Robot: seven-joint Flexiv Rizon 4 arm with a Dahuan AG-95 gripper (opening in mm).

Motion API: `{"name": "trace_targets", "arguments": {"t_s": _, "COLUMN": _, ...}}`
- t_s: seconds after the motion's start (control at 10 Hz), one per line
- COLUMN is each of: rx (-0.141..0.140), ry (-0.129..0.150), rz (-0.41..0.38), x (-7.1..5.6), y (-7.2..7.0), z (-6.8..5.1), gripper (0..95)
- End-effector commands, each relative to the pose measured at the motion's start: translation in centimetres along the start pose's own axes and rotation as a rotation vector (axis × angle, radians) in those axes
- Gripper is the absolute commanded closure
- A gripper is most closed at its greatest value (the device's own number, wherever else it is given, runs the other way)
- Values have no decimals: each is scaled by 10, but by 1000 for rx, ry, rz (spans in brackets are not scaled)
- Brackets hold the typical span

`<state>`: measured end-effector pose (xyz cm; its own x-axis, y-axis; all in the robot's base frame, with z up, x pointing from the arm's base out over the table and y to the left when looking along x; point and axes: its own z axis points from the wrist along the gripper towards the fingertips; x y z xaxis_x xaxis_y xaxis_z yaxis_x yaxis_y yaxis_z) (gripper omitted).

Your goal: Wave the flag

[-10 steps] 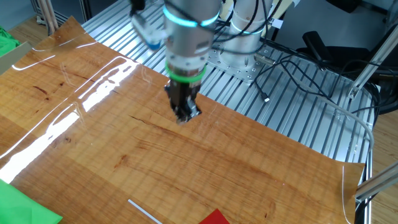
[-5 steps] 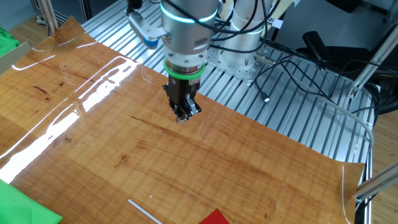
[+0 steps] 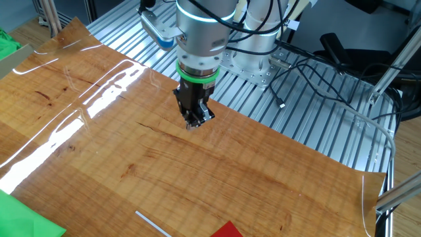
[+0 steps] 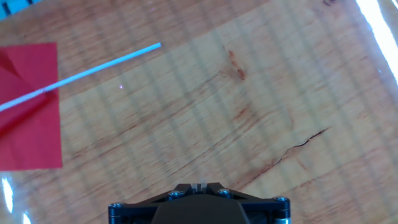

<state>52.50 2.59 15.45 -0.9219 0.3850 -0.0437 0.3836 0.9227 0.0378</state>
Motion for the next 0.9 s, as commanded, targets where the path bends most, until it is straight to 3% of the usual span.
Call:
{"name": "trace_targets", "arguments": {"t_s": 0.1, "rx": -10, "ry": 9, "rz": -3, "x": -1, "y": 0, "z": 1, "gripper": 950}}
{"name": "trace_targets", "arguments": {"t_s": 0.2, "rx": -8, "ry": 15, "rz": -3, "x": -1, "y": 0, "z": 1, "gripper": 950}}
{"name": "trace_targets", "arguments": {"t_s": 0.3, "rx": -30, "ry": 28, "rz": 43, "x": -1, "y": 0, "z": 1, "gripper": 950}}
{"name": "trace_targets", "arguments": {"t_s": 0.5, "rx": -22, "ry": 22, "rz": 79, "x": -1, "y": 0, "z": 1, "gripper": 950}}
{"name": "trace_targets", "arguments": {"t_s": 0.6, "rx": -29, "ry": 21, "rz": 83, "x": -4, "y": 5, "z": 8, "gripper": 950}}
{"name": "trace_targets", "arguments": {"t_s": 0.9, "rx": -26, "ry": 22, "rz": 142, "x": -24, "y": 40, "z": 30, "gripper": 950}}
